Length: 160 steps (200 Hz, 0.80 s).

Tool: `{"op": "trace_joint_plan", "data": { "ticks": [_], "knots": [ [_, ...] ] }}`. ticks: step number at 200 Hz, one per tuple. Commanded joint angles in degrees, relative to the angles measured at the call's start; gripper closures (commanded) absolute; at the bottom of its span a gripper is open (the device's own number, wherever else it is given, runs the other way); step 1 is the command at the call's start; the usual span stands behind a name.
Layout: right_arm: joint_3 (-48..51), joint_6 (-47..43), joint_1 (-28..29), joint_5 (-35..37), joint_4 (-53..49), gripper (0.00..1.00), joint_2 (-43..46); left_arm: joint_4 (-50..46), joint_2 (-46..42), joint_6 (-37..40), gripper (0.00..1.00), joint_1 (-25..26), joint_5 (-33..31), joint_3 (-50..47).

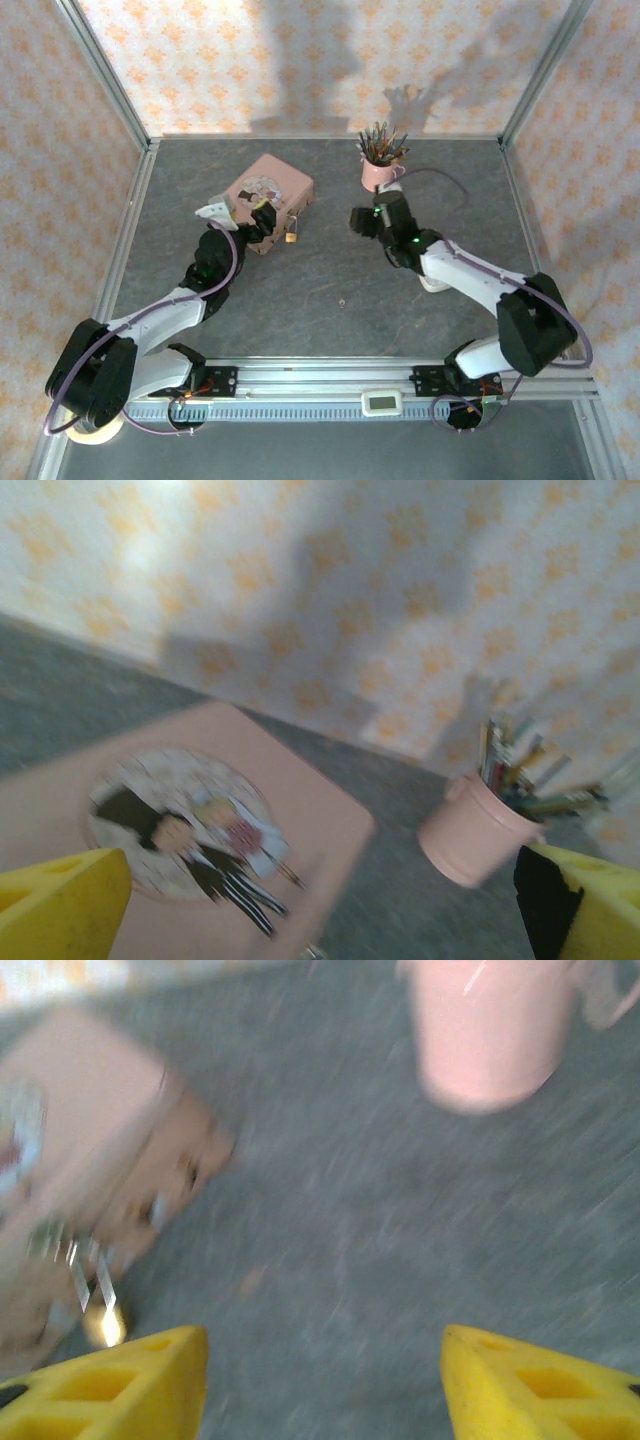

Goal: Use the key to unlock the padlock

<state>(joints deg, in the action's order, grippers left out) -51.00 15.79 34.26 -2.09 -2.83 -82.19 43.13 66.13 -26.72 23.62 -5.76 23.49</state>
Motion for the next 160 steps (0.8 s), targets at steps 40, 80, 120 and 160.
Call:
{"op": "trace_joint_plan", "data": {
  "ticks": [40,80,120,160],
  "knots": [
    [-1.82,11.11,18.90,-0.37,-24.79,0.45,-6.79,0.25,2.25,-9.15,0.01,1.08,-7.31,-0.15],
    [-1.28,19.45,24.89,4.70,-26.87,0.48,-10.04,0.16,1.99,-8.79,0.01,1.08,-9.83,-0.98],
    [0.18,21.54,25.16,5.12,-24.15,0.55,-11.78,-1.04,1.30,-8.01,0.01,1.08,-10.50,-1.42],
    [2.35,22.18,25.15,4.93,-20.78,0.66,-12.76,-0.94,0.43,-8.11,0.01,1.08,-11.39,-2.29]
  ]
}}
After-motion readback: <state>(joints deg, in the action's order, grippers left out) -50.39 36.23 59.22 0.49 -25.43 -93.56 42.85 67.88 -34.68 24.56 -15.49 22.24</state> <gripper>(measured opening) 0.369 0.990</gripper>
